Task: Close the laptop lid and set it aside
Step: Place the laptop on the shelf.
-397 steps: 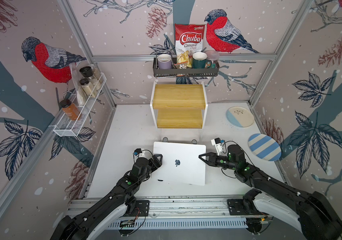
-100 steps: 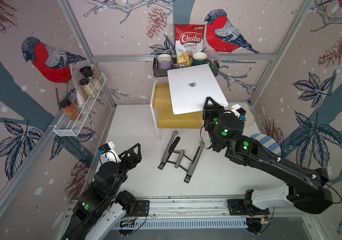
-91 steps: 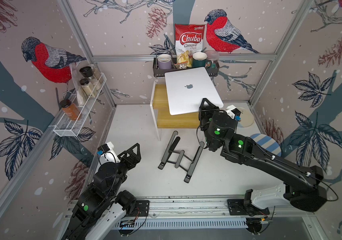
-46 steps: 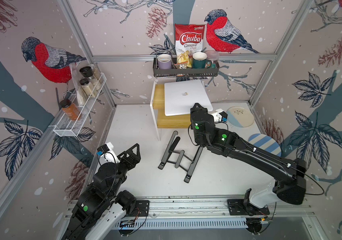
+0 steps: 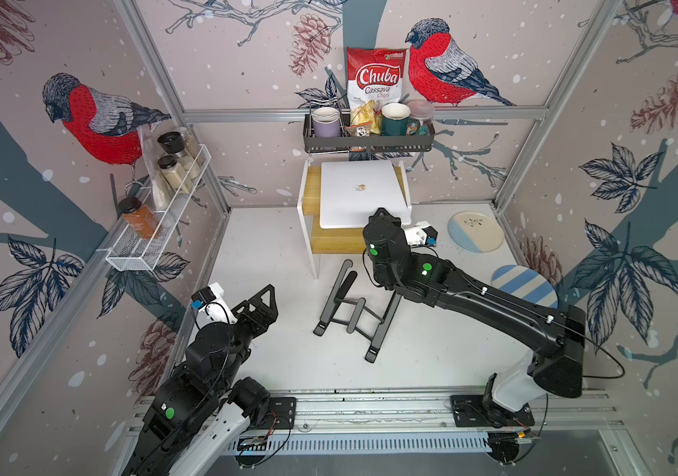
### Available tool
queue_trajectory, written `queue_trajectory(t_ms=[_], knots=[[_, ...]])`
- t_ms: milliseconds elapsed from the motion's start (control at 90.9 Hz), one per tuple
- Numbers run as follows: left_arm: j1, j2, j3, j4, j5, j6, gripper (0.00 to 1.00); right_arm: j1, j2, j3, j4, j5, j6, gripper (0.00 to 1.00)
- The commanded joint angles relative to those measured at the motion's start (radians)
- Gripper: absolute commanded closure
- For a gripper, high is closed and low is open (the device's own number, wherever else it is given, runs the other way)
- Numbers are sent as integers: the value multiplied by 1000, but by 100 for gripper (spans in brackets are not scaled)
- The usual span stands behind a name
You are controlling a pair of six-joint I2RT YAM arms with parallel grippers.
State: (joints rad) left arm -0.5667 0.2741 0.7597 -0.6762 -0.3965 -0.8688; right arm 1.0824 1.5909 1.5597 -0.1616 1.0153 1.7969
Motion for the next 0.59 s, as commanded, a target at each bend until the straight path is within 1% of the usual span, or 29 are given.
queue_trajectory(t_ms=[0,132,231,495,583], knots=[[-4,-1,0,-7,-13,-3,8,-6,8,4,-13,-3,42,91],[-4,-2,0,-10,-14,-5,8,-6,11,-1,-47,-13,63,86],[-4,-5,-1,-11,-16,-6,8,-6,10,-11,-69,-15,84,80],[-4,-8,-8,-16,-20,-10,8,-11,15,-44,-68,-14,103,74],[-4,-6,-8,-15,-18,-11,8,-16,20,-44,-65,-19,105,70]])
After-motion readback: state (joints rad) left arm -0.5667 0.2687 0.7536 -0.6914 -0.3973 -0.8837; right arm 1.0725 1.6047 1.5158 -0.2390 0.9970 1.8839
